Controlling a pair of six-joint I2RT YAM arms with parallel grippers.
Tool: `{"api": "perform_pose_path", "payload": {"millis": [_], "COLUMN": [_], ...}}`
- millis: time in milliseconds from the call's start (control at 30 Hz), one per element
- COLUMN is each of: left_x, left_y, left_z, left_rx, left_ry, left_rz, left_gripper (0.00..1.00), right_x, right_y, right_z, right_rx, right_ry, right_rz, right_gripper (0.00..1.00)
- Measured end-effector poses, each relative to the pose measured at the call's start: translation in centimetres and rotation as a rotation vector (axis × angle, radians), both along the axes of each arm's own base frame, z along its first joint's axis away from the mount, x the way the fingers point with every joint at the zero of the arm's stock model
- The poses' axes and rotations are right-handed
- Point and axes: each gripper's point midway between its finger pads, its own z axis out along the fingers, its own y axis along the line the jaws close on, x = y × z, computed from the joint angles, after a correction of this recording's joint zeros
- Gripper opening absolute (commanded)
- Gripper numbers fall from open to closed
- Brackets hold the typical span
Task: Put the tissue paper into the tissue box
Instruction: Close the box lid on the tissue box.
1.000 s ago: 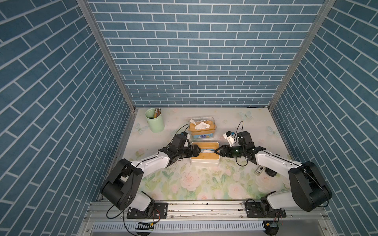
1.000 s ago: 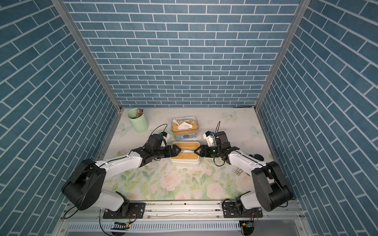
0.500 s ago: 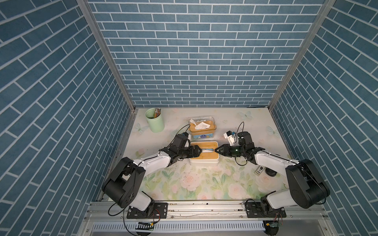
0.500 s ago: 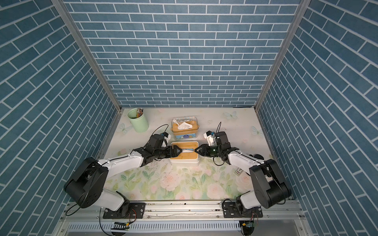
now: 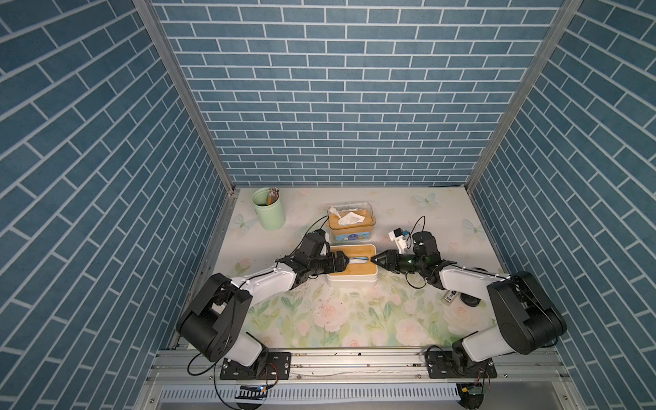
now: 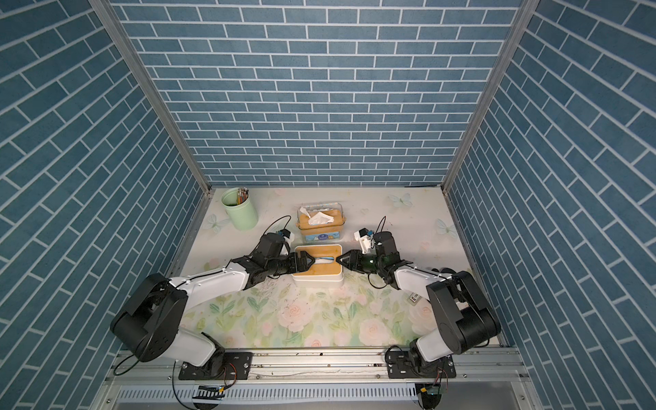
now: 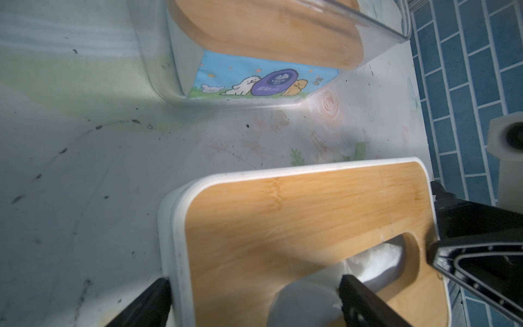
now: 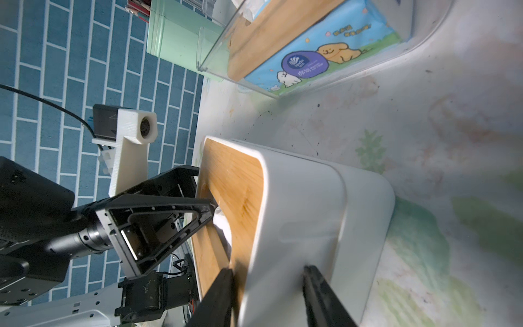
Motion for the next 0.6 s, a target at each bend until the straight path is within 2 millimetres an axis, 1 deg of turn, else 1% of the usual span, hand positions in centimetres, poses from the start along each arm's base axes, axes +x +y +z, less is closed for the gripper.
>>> {"api": "perform_pose_path", "payload": {"millis": [133,433,600], "left_x": [-0.02,0.11,0.17], "left_y": [-0.06,0.52,0.80], "left_z": [0.16,0.14,0.07], "left_rx": [-0.011,-0.038,-0.054], "left_ry": [0.001,0.011,0.017], "left_rz": [0.003,0.013,0.010], "left_gripper": [1.00,1.00,1.00], "right_x": [0.07,0.52,0.85], "right_y": [0.02,0.37,0.59], "right_z": [-0.29,-0.62,-0.78], "right_rx": [0.003,0.019,0.033], "right_ry": [0.014,0.008,-0.007], "right_rz": [-0.009,-0.012,-0.011], "right_gripper": [0.50,0.51,0.58]}}
